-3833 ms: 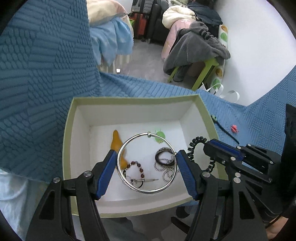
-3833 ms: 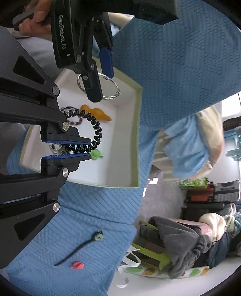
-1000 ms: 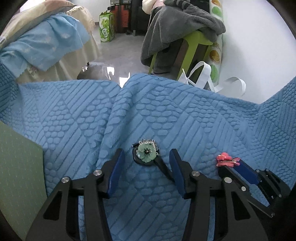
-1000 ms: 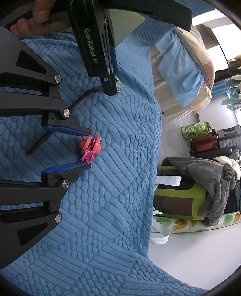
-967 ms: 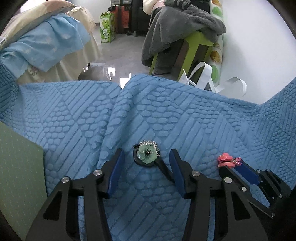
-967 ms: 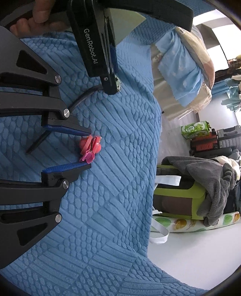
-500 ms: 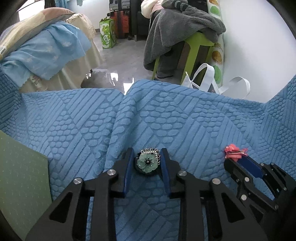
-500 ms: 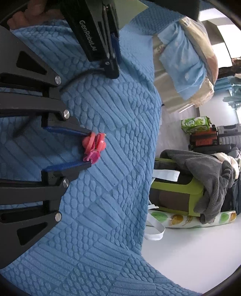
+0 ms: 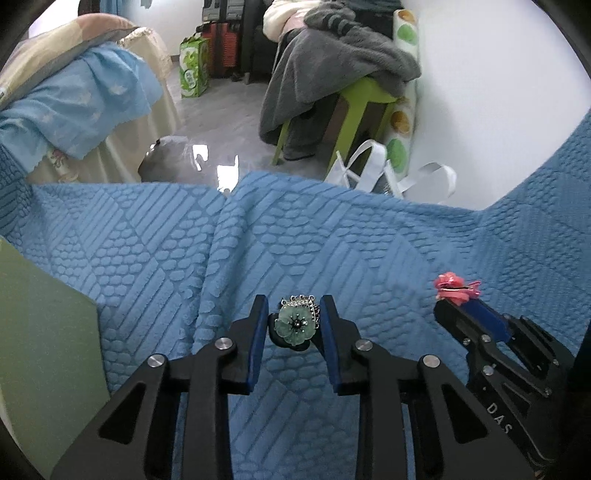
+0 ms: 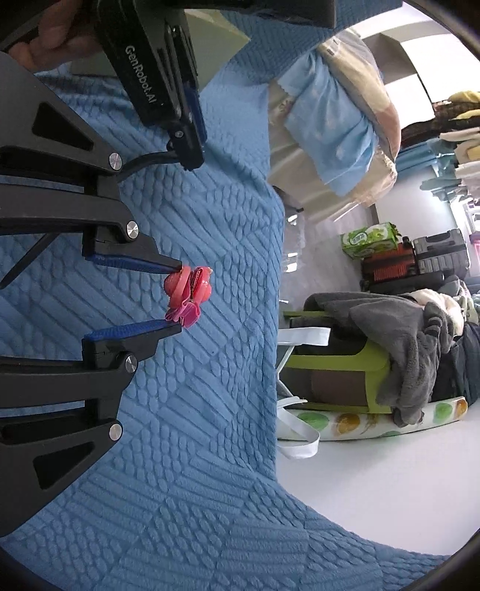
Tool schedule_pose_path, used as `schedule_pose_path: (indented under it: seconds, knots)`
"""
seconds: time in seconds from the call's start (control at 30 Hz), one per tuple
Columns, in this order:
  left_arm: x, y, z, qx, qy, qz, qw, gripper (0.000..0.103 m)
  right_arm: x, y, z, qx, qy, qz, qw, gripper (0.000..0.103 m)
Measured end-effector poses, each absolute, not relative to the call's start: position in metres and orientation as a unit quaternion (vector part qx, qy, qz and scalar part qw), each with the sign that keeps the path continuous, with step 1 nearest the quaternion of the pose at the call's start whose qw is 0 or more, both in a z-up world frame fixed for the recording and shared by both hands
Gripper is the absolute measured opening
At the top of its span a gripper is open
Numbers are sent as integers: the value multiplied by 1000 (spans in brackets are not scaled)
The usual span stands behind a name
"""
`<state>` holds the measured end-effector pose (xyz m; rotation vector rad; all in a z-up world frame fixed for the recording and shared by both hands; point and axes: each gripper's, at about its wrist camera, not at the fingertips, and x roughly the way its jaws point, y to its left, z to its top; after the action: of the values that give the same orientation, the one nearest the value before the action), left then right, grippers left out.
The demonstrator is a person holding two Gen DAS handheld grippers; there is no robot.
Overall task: Organize jewelry
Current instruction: 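Carry the hairpin and pink clip into the white box and open both grippers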
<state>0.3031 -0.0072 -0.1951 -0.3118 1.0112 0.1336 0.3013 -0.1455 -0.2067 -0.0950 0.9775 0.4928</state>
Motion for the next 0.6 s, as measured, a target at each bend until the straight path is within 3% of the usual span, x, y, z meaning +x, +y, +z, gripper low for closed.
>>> schedule_pose_path:
  seconds: [0.6]
  knots:
    - [255,35,-69,-122,432,36,893,29,269,-121,-75,-23,411,242,879,23]
